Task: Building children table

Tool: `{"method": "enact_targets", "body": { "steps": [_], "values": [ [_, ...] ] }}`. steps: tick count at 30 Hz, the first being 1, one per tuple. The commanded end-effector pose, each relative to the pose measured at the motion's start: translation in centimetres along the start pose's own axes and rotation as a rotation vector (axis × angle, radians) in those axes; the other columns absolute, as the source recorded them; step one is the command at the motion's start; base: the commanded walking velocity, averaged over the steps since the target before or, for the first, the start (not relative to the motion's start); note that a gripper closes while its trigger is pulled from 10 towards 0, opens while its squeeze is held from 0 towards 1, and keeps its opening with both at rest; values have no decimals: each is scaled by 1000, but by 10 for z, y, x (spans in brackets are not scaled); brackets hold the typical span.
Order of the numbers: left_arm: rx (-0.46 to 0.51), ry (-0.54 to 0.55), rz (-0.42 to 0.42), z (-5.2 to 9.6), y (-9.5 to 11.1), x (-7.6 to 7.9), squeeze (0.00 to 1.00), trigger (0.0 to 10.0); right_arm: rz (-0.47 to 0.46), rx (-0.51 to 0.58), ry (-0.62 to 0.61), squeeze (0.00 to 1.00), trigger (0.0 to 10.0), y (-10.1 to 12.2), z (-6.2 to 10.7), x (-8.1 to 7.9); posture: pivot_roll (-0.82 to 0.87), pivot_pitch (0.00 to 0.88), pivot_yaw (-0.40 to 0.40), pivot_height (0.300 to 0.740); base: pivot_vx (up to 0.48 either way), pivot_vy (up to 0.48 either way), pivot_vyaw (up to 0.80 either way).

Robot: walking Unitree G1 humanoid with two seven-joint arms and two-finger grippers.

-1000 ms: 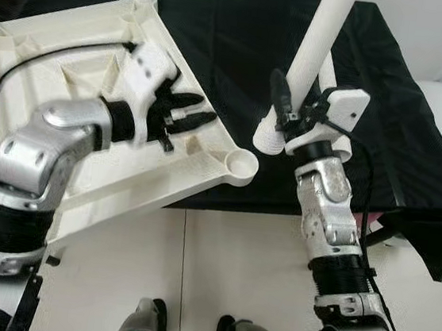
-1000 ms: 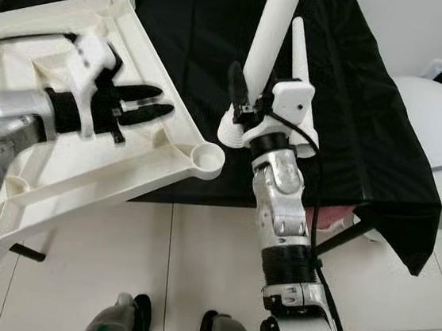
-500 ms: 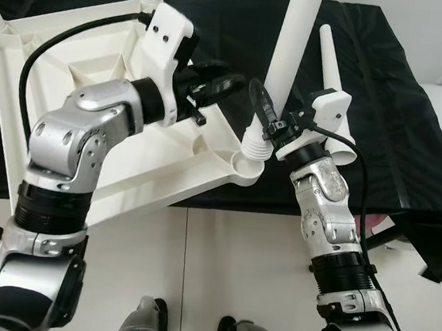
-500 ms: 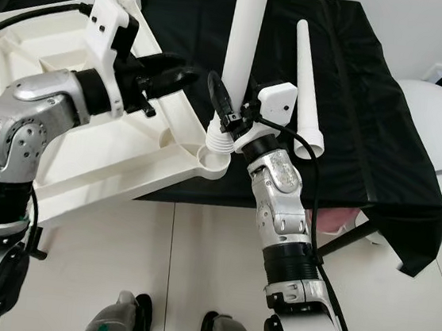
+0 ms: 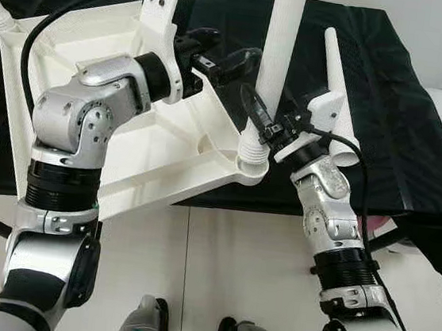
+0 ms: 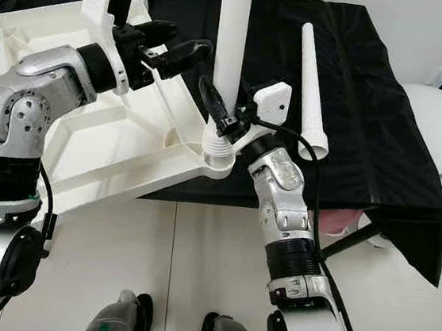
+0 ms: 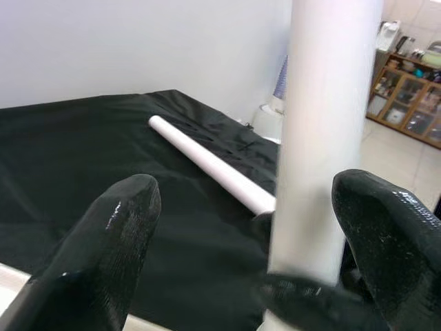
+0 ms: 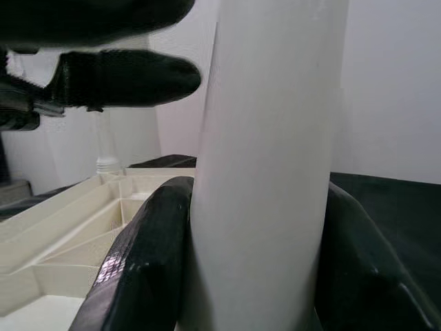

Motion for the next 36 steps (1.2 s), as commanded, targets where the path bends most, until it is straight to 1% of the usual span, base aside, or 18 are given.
{"method": "enact_targets", "body": {
  "steps": [1,3,4,6,8,11,13,17,19,23,26,28,34,35,36],
  "values": [
    [14,-30,10,-4,6,6,0,10000,-2,4,33,0,10000,2,-2,-1,3,147,-25,740,0,0,0],
    [46,-61,31,-6,15,10,0,10000,-1,1,48,0,10000,3,-4,0,5,151,-28,740,0,0,0],
    [46,-61,31,-6,15,10,0,10000,-1,1,48,0,10000,3,-4,0,5,151,-28,740,0,0,0],
    [81,-93,67,-8,25,13,0,10000,0,-3,67,0,10000,4,-6,1,9,152,-30,740,0,0,0],
    [101,-114,84,-10,32,15,0,10000,3,-8,90,0,10000,4,-7,1,10,153,-32,740,0,0,0],
    [104,-115,85,-10,33,15,0,10000,4,-8,94,0,10000,4,-7,1,10,153,-32,740,0,0,0],
    [113,-132,106,-12,37,17,0,10000,7,-7,109,0,10000,5,-9,1,12,155,-34,740,0,0,0],
    [110,-143,121,-15,37,18,0,10000,12,1,128,0,10000,8,-12,1,10,157,-34,740,0,0,0],
    [83,-145,129,-19,31,19,0,10000,16,14,156,0,10000,12,-15,-2,3,160,-31,740,0,0,0],
    [59,-141,138,-22,25,18,0,10000,17,24,186,0,10000,16,-17,-5,0,161,-29,740,0,0,0],
    [46,-136,129,-25,23,19,0,10000,22,22,209,0,10000,17,-17,-7,0,161,-29,740,0,0,0],
    [37,-130,121,-28,23,19,0,10000,23,17,226,0,10000,17,-17,-9,-2,165,-28,740,0,0,0],
    [48,-118,107,-29,27,17,0,10000,25,10,235,0,10000,15,-16,-9,-2,166,-27,740,0,0,0],
    [53,-112,104,-30,29,16,0,6941,26,7,237,0,10000,15,-16,-9,-2,166,-27,740,0,0,0],
    [51,-103,98,-30,29,14,0,1176,26,5,238,0,10000,14,-15,-9,-2,169,-23,740,0,0,0]
  ]
}}
Point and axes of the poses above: a point about 5 cm out from each wrist's last joint towards the gripper, its own z axis pointing back from the gripper into the wrist, its own y axis along the axis of the wrist's last joint, x = y × z, the point moved 3 cm from there along -z, pointing out of the wrist towards the gripper
